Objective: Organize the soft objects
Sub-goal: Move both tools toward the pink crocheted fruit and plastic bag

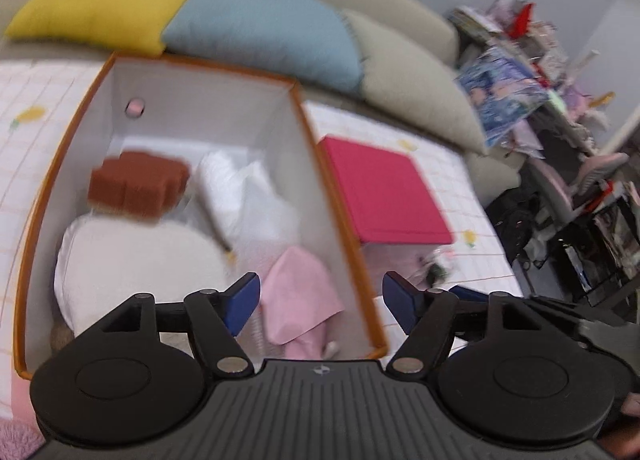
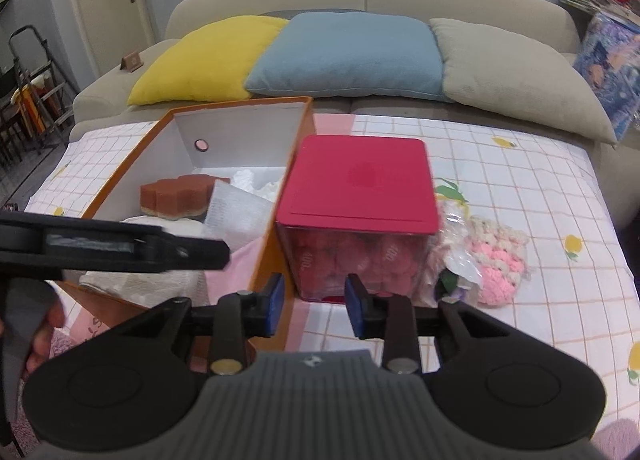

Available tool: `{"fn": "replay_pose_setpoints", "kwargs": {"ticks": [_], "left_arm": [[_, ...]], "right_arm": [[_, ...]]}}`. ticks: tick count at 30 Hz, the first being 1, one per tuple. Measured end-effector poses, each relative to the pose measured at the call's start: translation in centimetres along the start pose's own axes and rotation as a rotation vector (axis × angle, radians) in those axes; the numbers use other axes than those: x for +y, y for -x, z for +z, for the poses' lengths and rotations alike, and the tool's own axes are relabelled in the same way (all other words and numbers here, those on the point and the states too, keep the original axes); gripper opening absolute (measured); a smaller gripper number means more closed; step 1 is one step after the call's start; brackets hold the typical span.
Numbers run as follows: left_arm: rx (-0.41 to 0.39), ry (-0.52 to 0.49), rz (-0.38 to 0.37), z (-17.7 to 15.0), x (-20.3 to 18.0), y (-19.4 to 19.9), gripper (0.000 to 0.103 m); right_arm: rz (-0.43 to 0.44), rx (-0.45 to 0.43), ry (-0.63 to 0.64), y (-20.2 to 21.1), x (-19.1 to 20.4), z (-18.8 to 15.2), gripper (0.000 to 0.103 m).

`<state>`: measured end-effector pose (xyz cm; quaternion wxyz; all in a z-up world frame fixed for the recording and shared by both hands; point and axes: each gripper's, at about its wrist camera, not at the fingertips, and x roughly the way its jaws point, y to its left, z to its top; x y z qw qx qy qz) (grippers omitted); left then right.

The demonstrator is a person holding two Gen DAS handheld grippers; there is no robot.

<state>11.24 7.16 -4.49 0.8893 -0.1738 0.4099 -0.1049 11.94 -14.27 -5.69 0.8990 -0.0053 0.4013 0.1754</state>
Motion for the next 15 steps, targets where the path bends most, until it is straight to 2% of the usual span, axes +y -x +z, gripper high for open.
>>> {"fn": "replay_pose_setpoints", "kwargs": {"ticks": [8, 15], "left_arm": [[-0.106, -0.166, 0.025, -0.8, -5.0, 2.5, 0.084], [-0.122, -0.254, -0.009, -1.7, -8.8, 1.9, 0.084]], "right_arm": [[-0.031, -0.031, -0.060, 1.8, -2.6, -1.0, 0.043], [-0.088, -0.066, -0.089, 3.5, -5.4, -1.6, 0.051]]}}
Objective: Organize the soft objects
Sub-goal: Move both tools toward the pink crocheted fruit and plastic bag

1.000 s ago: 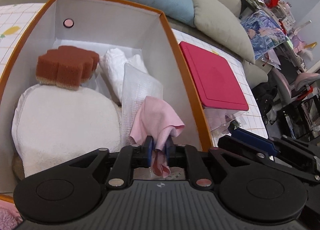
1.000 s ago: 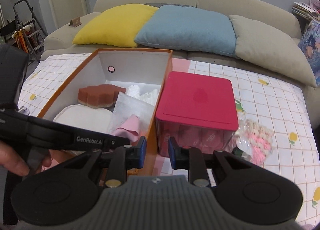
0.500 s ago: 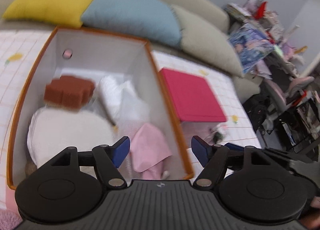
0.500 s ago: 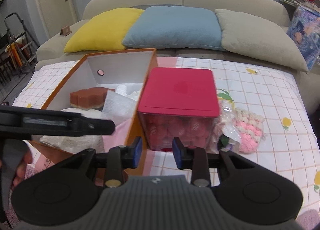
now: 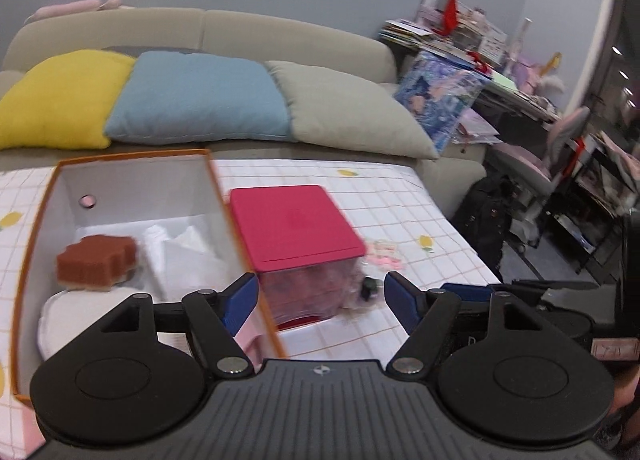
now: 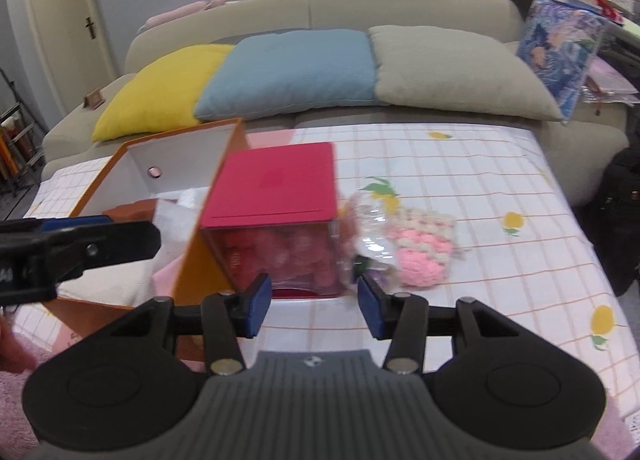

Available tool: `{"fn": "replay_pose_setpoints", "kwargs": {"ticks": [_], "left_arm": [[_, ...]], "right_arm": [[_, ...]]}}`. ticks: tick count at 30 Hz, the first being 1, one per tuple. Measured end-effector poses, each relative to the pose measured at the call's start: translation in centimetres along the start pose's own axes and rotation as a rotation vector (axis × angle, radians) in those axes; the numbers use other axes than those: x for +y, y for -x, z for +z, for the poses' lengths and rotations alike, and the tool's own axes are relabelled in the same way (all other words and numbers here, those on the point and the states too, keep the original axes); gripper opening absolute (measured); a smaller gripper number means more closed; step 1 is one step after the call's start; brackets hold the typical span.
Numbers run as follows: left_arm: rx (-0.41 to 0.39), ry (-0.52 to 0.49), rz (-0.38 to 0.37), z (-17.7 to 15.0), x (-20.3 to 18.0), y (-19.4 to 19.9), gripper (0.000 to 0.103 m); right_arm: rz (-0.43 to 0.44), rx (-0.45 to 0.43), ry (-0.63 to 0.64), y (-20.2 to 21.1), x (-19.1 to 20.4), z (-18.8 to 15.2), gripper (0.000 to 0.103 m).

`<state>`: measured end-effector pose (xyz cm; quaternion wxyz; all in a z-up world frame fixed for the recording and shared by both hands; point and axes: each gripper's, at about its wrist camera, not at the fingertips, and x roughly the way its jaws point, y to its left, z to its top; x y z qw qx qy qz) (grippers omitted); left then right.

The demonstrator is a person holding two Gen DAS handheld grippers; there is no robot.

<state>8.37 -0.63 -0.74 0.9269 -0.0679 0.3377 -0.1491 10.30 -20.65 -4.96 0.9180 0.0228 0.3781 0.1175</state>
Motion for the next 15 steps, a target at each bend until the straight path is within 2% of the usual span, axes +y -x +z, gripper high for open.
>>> {"fn": "replay_pose_setpoints", "kwargs": {"ticks": [9, 15], "left_arm": [[0.054, -0.128, -0.026, -0.3, -4.3, -3.5, 0.084], [0.104, -0.191, -0.036, -0.9, -6.0, -6.4, 0.082]], "right_arm": [[-0.099, -0.022, 0.004, 0.3, -4.0, -0.6, 0.051], [-0.150, -0.034, -0.043, -0.8, -6.5, -1.2, 0.051]]}}
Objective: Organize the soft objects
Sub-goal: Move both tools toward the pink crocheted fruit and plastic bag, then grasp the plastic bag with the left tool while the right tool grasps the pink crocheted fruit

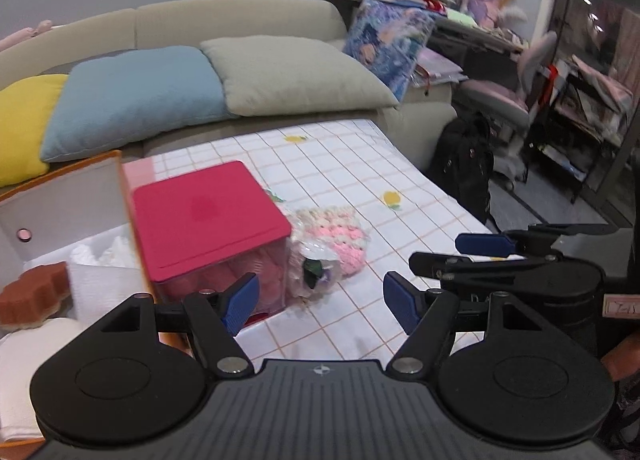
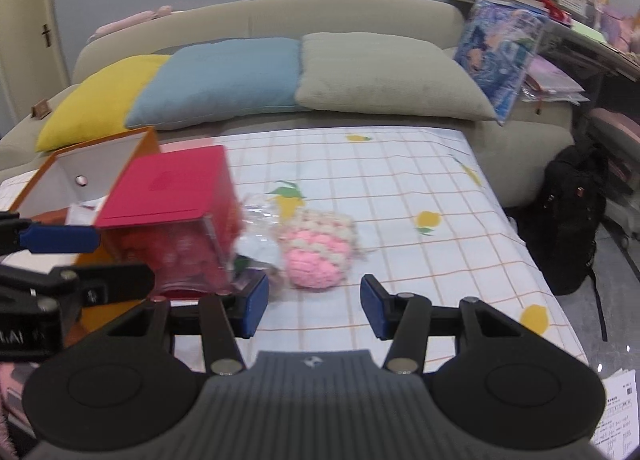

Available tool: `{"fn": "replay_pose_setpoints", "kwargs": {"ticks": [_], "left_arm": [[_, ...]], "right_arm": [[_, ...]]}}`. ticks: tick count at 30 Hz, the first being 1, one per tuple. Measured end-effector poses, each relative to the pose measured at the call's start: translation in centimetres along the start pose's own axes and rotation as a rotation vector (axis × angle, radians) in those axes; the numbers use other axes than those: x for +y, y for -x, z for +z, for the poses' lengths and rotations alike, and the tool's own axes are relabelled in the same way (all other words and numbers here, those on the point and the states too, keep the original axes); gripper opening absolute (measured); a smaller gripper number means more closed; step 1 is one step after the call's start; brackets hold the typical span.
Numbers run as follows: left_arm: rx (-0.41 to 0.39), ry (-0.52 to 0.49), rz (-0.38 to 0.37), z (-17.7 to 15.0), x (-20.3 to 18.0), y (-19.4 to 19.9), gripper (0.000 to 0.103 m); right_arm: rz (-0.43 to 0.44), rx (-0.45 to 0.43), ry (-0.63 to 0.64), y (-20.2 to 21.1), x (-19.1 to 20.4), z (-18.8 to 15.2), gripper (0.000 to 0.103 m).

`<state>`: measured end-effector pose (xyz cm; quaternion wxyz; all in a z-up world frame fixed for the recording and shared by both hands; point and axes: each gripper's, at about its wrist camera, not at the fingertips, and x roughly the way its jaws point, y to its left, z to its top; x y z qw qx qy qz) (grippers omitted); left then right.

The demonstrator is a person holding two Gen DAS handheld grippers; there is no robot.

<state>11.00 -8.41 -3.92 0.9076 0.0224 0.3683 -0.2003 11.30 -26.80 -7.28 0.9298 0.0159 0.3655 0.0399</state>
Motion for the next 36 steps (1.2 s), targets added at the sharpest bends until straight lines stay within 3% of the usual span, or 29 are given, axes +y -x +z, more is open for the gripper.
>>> {"fn": "replay_pose_setpoints", "kwargs": {"ticks": [7, 15, 20, 25, 28, 31, 34, 36], "left_arm": [[0.024, -0.073, 0.009, 0.1, -0.8, -2.0, 0.078], [0.037, -0.244, 0.066, 1.4, -3.3, -4.7, 0.077], [0.033, -0.466, 0.197, 0.2, -6.3, -8.0, 0.074], [0.088, -0.632, 0.259, -1.1, -7.5, -11.0, 0.074], [0.110, -0.739, 0.305, -2.3, -8.1, -12.4, 0.075], [0.133, -0.833, 0.339, -3.3, -8.4, -13.9, 0.083], [0.114, -0.925, 0.390, -4.3, -8.8, -14.8, 0.085], [0.117, -0.970, 0.421, -4.8, -9.0, -15.3, 0.086]], "right_arm": [[0.003, 0.028, -0.116, -2.7, -2.6, -0.5, 0.051], [0.062, 0.041, -0.247, -5.7, -4.7, -0.4, 0.051], [0.098, 0.060, -0.315, -7.1, -6.0, -0.5, 0.051], [0.130, 0.077, -0.378, -8.2, -7.1, -0.6, 0.051], [0.157, 0.094, -0.363, -9.1, -6.9, -0.5, 0.051], [0.191, 0.104, -0.323, -10.1, -6.3, -0.2, 0.051], [0.206, 0.100, -0.282, -11.0, -5.9, 0.1, 0.051], [0.221, 0.092, -0.264, -11.6, -5.7, 0.3, 0.057]]}}
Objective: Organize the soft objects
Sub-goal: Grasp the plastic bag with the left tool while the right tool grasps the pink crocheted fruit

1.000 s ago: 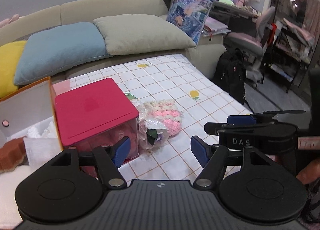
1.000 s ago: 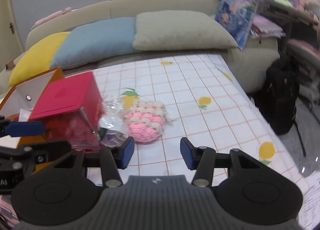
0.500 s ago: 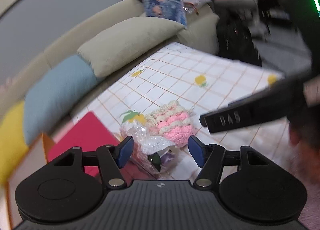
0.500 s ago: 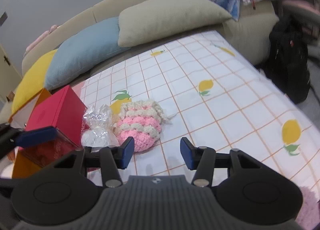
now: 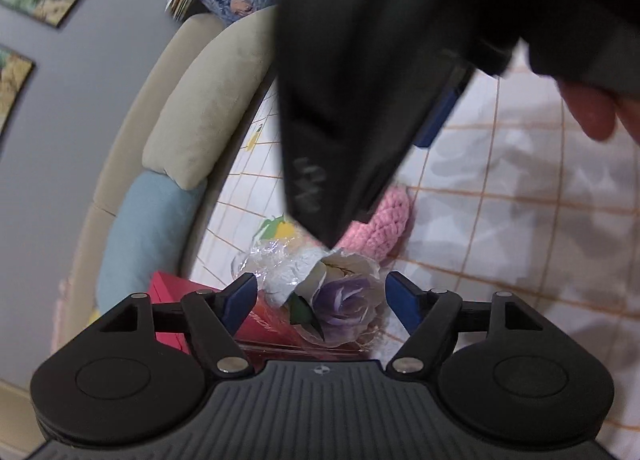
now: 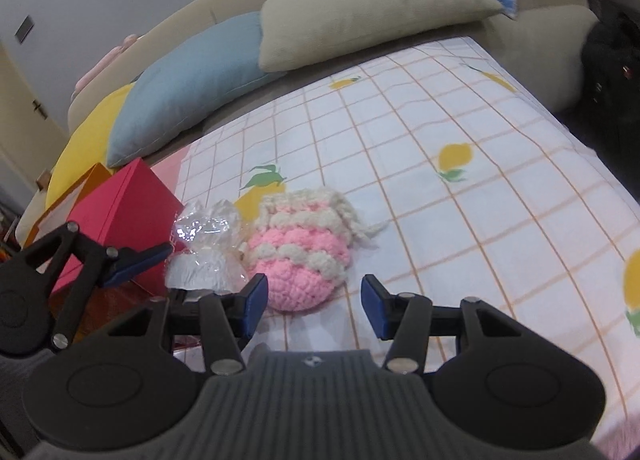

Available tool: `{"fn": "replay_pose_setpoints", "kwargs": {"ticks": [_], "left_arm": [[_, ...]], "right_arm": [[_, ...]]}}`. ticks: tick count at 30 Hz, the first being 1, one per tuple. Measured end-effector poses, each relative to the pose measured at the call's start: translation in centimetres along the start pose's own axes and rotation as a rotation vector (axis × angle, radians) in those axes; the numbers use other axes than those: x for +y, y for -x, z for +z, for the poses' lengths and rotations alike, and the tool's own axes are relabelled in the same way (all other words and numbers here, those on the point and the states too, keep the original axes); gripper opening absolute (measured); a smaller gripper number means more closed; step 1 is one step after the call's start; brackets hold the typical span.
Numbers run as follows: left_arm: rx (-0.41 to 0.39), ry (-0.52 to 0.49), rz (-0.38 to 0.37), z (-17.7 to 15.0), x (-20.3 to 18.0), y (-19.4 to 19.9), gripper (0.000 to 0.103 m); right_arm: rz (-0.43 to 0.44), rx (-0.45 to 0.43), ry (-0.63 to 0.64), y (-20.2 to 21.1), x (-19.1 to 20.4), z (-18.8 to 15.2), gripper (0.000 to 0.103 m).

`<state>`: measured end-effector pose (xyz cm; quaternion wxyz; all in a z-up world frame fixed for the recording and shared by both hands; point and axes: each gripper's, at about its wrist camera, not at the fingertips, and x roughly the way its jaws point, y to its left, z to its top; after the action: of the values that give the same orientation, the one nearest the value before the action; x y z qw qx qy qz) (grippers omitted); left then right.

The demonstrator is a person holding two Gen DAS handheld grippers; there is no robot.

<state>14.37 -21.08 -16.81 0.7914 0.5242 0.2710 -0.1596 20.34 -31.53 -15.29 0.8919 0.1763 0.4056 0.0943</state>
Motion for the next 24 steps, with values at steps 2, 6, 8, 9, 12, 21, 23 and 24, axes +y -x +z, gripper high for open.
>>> {"fn": "replay_pose_setpoints", "kwargs": {"ticks": [2, 6, 8, 9, 12, 21, 23, 24], "left_arm": [[0.008, -0.061, 0.020, 0.0, -0.7, -0.4, 0.086], [0.001, -0.182, 0.072, -0.2, -2.2, -0.7, 0.086], [0.018, -0.181, 0.058, -0.2, -2.3, -1.0, 0.087], [0.024, -0.180, 0.059, -0.2, -2.4, -1.1, 0.087], [0.023, -0.183, 0.057, 0.1, -2.5, -1.2, 0.088], [0.021, -0.140, 0.038, 1.2, -2.2, -0.9, 0.064], [0.017, -0.128, 0.032, 1.5, -2.1, -0.6, 0.061], [0.014, -0.121, 0.030, 1.6, -2.2, -0.5, 0.060]], "right_arm": [[0.015, -0.002, 0.013, -0.6, 0.0, 0.3, 0.062], [0.018, -0.003, 0.045, -2.0, 0.1, 0.8, 0.063], [0.013, 0.010, 0.055, -2.8, 0.1, 0.9, 0.063], [0.013, 0.019, 0.059, -3.1, 0.1, 0.9, 0.063], [0.014, 0.046, 0.065, -4.1, 0.1, 0.9, 0.062], [-0.010, 0.057, 0.100, -4.3, 0.2, 0.5, 0.028], [-0.021, 0.058, 0.110, -4.3, 0.2, 0.5, 0.025], [-0.025, 0.057, 0.113, -4.2, 0.2, 0.6, 0.024]]}}
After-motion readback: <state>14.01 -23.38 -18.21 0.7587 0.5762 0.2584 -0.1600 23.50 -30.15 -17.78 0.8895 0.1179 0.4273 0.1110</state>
